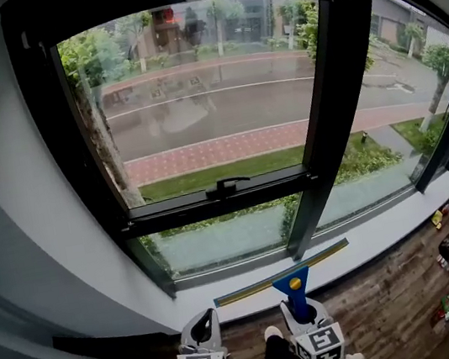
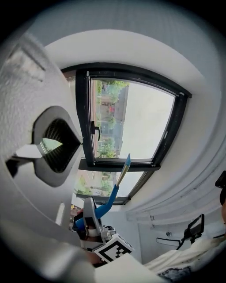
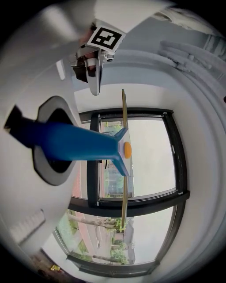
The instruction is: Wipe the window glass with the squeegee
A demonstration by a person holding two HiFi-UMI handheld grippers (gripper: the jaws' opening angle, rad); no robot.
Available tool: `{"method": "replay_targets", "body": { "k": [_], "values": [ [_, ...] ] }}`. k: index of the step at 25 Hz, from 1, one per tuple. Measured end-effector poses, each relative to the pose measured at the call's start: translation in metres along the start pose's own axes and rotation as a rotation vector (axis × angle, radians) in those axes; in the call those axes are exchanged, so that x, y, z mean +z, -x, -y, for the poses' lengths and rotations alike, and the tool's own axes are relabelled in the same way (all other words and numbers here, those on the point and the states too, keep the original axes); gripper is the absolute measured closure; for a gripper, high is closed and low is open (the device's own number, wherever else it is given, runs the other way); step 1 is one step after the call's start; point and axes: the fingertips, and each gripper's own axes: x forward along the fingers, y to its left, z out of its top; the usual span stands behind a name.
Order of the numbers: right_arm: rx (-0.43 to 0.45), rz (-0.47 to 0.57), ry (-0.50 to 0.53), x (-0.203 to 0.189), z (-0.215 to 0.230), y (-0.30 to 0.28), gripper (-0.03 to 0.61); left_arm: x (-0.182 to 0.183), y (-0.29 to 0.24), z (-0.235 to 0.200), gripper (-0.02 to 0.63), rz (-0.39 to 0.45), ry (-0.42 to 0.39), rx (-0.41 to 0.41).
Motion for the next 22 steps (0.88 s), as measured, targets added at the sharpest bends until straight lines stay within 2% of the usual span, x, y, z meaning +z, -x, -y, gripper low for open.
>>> {"method": "replay_targets", "body": {
  "k": [5,8,12,19,22],
  "values": [
    [0.001,-0.005,-0.030,0.001,0.034,-0.057,0.502,0.005,-0.050,-0.014,0.614,-0.007,-0.036,0.003],
    [0.021,0.023,0.037,0.024,0.052,-0.097,0.502,0.012,-0.085,-0.029,0.614,-0.001,-0.027,0.016],
    [0.048,0.087,0.106,0.062,0.082,-0.146,0.502,0.039,-0.145,-0.049,0.614,0.011,-0.056,0.038],
    [0.055,0.133,0.093,0.097,0.141,-0.202,0.502,0.093,-0.229,-0.049,0.614,0.073,-0.076,0.040],
    [0.054,0.150,0.079,0.107,0.153,-0.223,0.502,0.096,-0.244,-0.055,0.614,0.061,-0.111,0.076]
  ]
}}
